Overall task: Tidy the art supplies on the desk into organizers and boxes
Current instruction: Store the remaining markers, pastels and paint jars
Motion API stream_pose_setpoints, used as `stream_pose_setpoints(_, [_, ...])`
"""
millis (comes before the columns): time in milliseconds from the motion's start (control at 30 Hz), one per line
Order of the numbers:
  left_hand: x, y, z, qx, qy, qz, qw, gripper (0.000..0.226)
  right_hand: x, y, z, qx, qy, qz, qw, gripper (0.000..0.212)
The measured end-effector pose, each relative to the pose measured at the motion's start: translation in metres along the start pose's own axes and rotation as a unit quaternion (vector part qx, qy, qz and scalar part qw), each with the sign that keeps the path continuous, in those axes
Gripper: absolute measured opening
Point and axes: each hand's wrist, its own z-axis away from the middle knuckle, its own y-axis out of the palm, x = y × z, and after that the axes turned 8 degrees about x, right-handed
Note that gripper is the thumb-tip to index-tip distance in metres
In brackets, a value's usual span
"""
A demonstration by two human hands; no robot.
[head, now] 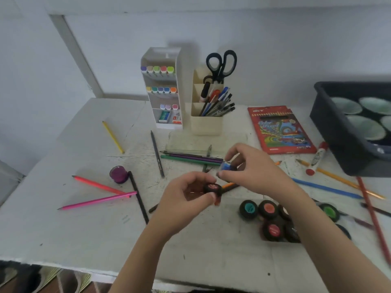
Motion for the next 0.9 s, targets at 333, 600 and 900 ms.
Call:
stream_pose_setpoints(333, [0.015, 0.049, 0.005, 0.061, 0.058, -0.168, 0.982, 0.028, -0.034, -0.005, 0.039, -0.041, -0.05, -0.102, 0.993, 0.024])
stream_pose_setpoints(600, [0.021, 0.059, 0.005, 0.031, 0.037, -0.187, 0.981, 0.034, -0.042, -0.002, 0.042, -0.048, -0.063, -0.105, 0.991, 0.024])
stream_pose_setpoints(900, [0.019, 0.057, 0.003, 0.04, 0.147, -0.315, 0.937, 0.014, -0.044, 0.001, 0.041, -0.032, -0.066, -0.121, 0.99, 0.025])
